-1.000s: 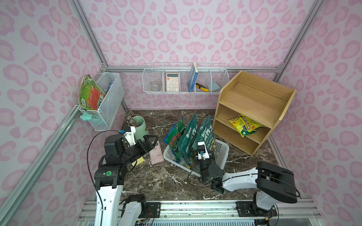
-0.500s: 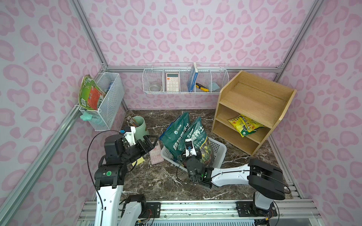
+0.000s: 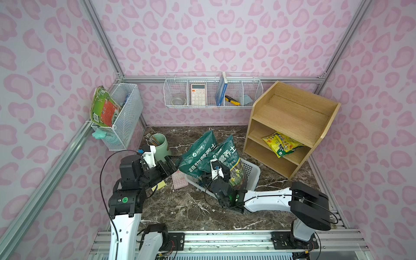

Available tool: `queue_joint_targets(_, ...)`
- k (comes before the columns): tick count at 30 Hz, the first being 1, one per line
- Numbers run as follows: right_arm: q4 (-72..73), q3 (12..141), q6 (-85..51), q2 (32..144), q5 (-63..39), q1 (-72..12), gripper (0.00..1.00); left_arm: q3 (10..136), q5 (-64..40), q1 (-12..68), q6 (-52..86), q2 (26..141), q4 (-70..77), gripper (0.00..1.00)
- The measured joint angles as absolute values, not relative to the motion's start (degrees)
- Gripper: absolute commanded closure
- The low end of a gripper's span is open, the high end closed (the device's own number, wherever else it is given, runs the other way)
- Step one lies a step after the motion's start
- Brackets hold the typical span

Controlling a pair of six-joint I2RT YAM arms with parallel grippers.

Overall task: Take down the fertilizer bag from the shelf
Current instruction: Place the fertilizer bag in the storage box.

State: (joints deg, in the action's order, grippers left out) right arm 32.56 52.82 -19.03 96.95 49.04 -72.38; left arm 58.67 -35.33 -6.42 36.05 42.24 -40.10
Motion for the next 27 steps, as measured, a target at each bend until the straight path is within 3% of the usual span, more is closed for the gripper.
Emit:
queue_joint_targets(8,24.69,45.98,-19.53,77.32,45.45,-69.28,0.01,58.67,-35.31,-6.42,36.05,42.13,-40.12,0.01)
queue_joint_targets(16,14.94,40.05,-20.93,58.15,40.29,-59.31,0.01,58.7,-35.29,-6.42,36.03,42.09,-40.12,0.01)
queue_joint_targets(21,6.94,39.75,-21.87,50.11,39.4,-52.75,0.13,58.7,-35.29,-6.42,36.03,42.11,-40.12,0.01)
queue_joint_targets(27,4.1,38.61,-22.72,46.87,34.57,-49.43,0.12,58.7,-35.29,-6.39,36.03,42.09,-40.1,0.01)
